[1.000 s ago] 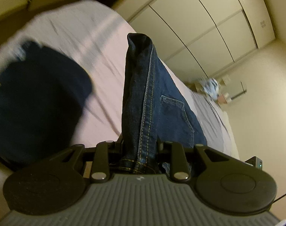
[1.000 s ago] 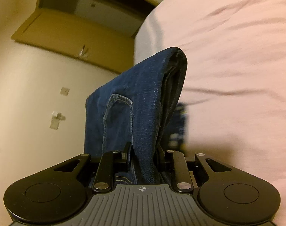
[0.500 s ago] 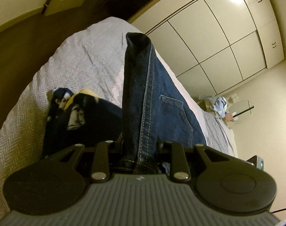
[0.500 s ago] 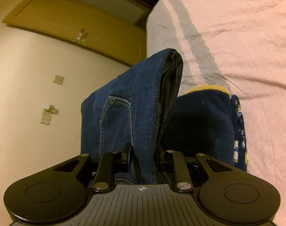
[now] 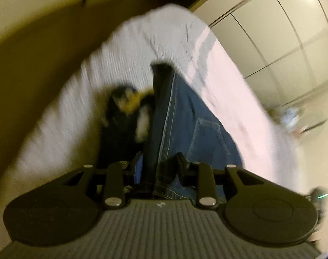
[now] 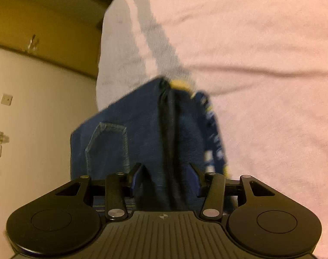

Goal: Fold clothes
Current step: 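Lower the jeans onto the dark patterned folded cloth with both tools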

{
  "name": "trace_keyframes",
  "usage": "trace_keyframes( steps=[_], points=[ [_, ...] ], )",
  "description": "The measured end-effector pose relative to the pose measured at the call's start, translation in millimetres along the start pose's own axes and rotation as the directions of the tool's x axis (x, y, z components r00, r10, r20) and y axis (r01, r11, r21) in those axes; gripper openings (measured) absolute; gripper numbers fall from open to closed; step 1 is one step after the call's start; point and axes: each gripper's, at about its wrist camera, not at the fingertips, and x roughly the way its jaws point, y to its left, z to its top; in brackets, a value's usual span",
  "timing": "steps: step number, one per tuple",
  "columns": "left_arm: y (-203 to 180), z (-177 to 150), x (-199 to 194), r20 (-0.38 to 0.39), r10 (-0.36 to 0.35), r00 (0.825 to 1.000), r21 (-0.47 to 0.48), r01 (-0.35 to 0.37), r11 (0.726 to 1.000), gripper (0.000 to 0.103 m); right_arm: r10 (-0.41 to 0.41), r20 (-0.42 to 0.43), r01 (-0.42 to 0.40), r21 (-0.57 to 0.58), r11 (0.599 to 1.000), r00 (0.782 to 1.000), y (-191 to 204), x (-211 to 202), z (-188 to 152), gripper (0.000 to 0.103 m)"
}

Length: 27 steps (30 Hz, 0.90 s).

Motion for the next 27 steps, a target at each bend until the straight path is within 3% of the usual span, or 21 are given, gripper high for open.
trace_keyframes(
  steps=[2,4,7,9,11,13,15,18,21,27],
  points=[
    [-21,1,-21,0.062,0.049,0.997,0.117,-0.056,0.992,0.022,-0.015,0.073,0.023,-0.109,0.994,0.997,9,-18,-2,0.048],
    [-38,-3,-32,0.067,0.010,0.998,0.192,-0.023,0.981,0.015,0.000,0.121,0.031,-0.255,0.967,0.993,25,-32,-10,0.048],
    [-58,-18,-28,0.000,-0.034,0.999,0.292,0.032,0.956,0.008,0.047,0.100,0.012,-0.527,0.850,0.994,57,-44,-40,0.048],
    [-64,-35,-17,-0.040,0.006,0.999,0.361,0.009,0.933,0.007,0.034,0.056,0.011,-0.657,0.754,0.998,71,-42,-63,0.048],
    [-62,-54,-2,-0.065,0.077,0.995,0.409,-0.043,0.912,0.007,-0.012,0.010,0.015,-0.732,0.681,1.000,73,-30,-83,0.048],
    [-53,-74,9,-0.054,0.143,0.988,0.449,-0.104,0.887,0.005,-0.073,-0.014,0.036,-0.773,0.633,0.997,65,-11,-97,0.048],
    [-38,-89,18,-0.059,0.160,0.985,0.438,-0.119,0.891,0.005,-0.106,-0.027,0.041,-0.805,0.591,0.994,55,8,-107,0.048],
    [-21,-104,21,-0.050,0.154,0.987,0.401,-0.122,0.908,0.005,-0.142,-0.050,0.040,-0.823,0.567,0.989,47,30,-115,0.048],
    [-21,-109,16,-0.028,0.168,0.985,0.403,-0.142,0.904,0.005,-0.140,-0.022,0.056,-0.846,0.530,0.990,44,38,-122,0.048],
    [-41,-113,-8,0.017,0.186,0.982,0.420,-0.175,0.891,0.004,-0.121,0.034,0.092,-0.852,0.515,0.992,56,12,-123,0.048]
  ],
)
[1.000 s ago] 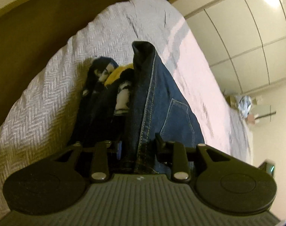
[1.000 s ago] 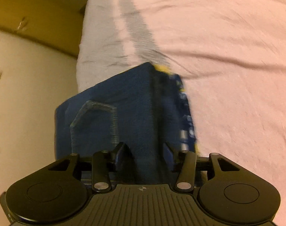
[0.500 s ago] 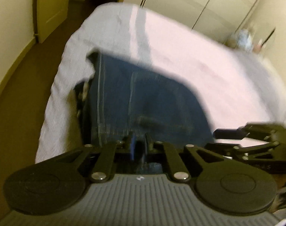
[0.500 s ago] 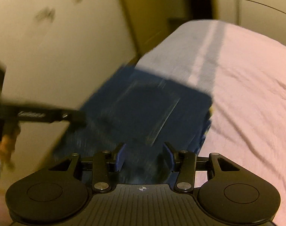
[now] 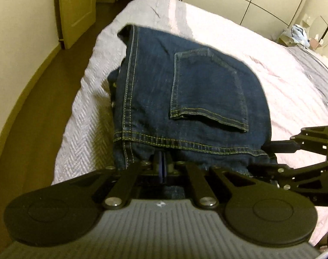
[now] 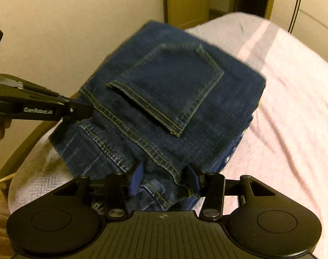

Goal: Fold clothes
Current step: 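Lower the jeans onto the dark patterned folded cloth with both tools, then open both tools and withdraw them from the stacked jeans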

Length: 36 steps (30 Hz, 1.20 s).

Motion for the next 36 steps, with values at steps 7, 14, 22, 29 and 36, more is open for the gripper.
trace_keyframes(
  steps=[7,14,22,29,36],
  points=[
    [-4,-14,-11,-0.018,0.004,1.000,0.026,-0.003,1.000,0.002,0.067,0.001,-0.067,0.093,0.993,0.998,-3,-16,-6,0.048],
    [0,-26,11,-0.037,0.045,0.998,-0.017,-0.046,0.999,0.003,-0.010,-0.066,0.006,-0.051,0.999,0.998,23,23,-8,0.049],
    [-7,-19,-1,-0.035,0.101,0.994,-0.064,-0.103,0.993,0.003,-0.022,-0.013,0.021,-0.069,0.997,1.000,25,18,-7,0.052],
    [-40,4,-54,-0.047,0.150,0.988,-0.080,-0.153,0.985,0.019,0.019,0.090,-0.033,0.151,0.988,0.996,-3,-44,13,0.052],
    [-75,14,-93,-0.043,0.217,0.975,-0.068,-0.219,0.973,0.036,0.026,0.071,-0.048,0.335,0.941,0.997,-32,-97,19,0.055]
  ],
)
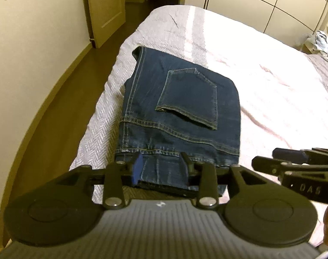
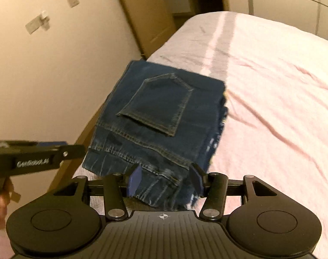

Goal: Fold clothes
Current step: 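Open both tools and withdraw them from the stacked jeans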

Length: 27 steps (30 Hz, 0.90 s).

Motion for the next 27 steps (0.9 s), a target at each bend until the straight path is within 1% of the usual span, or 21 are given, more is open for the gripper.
trace_keyframes(
  steps=[2,6,9,13,17,22,26,27],
  points=[
    [-7,0,-10,0.000,0.027,1.000,0.004,-0.027,1.000,0.037,-0.007,0.011,0.007,0.005,1.000,1.000,-4,-13,-2,0.057],
    [-18,-4,-28,0.008,0.092,0.996,-0.010,-0.092,0.996,0.038,-0.027,0.016,0.028,-0.043,0.999,1.000,-4,-31,-6,0.059],
    [-27,-10,-44,0.028,0.130,0.991,-0.044,-0.129,0.991,0.038,-0.022,0.026,0.024,-0.089,0.996,0.999,-7,-34,-7,0.060],
    [-44,-20,-58,0.028,0.186,0.982,-0.097,-0.182,0.978,0.040,-0.018,0.038,0.024,-0.155,0.988,0.999,-16,-49,-9,0.061],
    [-73,-32,-67,0.011,0.224,0.975,-0.154,-0.220,0.963,0.041,-0.012,0.042,0.021,-0.221,0.975,0.999,-29,-64,-11,0.062],
    [-118,-47,-79,0.007,0.258,0.966,-0.207,-0.251,0.946,0.041,0.052,0.031,-0.041,-0.266,0.963,0.998,-59,-86,-13,0.062],
    [-156,-57,-95,0.020,0.301,0.954,-0.269,-0.285,0.920,0.043,0.078,0.044,-0.059,-0.338,0.939,0.996,-80,-109,-16,0.062],
    [-165,-60,-100,0.022,0.311,0.950,-0.284,-0.292,0.913,0.045,0.082,0.048,-0.060,-0.359,0.931,0.995,-85,-115,-17,0.062]
  ],
)
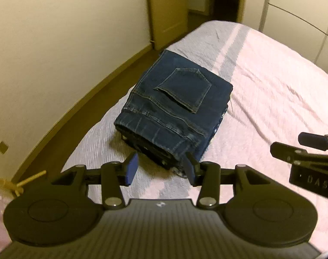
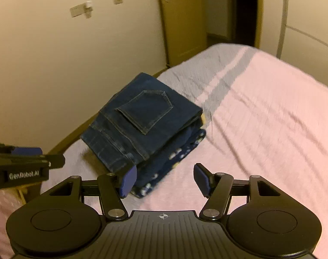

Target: Fold clothes

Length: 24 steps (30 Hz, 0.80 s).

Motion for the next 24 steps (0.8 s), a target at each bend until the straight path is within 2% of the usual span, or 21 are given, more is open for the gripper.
trace_keyframes(
  steps=[3,9,19,24],
  points=[
    [-19,-14,-22,0.017,0.026,1.000,-0.044,-0.025,0.999,0.055,0.006,0.016,-0.005,-0.056,0.998,1.000,-12,-17,-9,0.062],
    [-51,-41,-60,0.038,0.085,0.996,-0.122,-0.080,0.989,0.062,0.060,-0.008,-0.061,-0.064,0.996,0.998,-35,-43,-26,0.062],
    [-85,-69,-88,0.030,0.145,0.989,-0.218,-0.135,0.967,0.062,0.147,-0.019,-0.148,-0.117,0.982,0.989,-51,-74,-49,0.063],
    [-102,-73,-92,0.030,0.164,0.986,-0.228,-0.153,0.962,0.064,0.150,-0.050,-0.154,-0.102,0.983,0.988,-67,-74,-51,0.063]
  ],
)
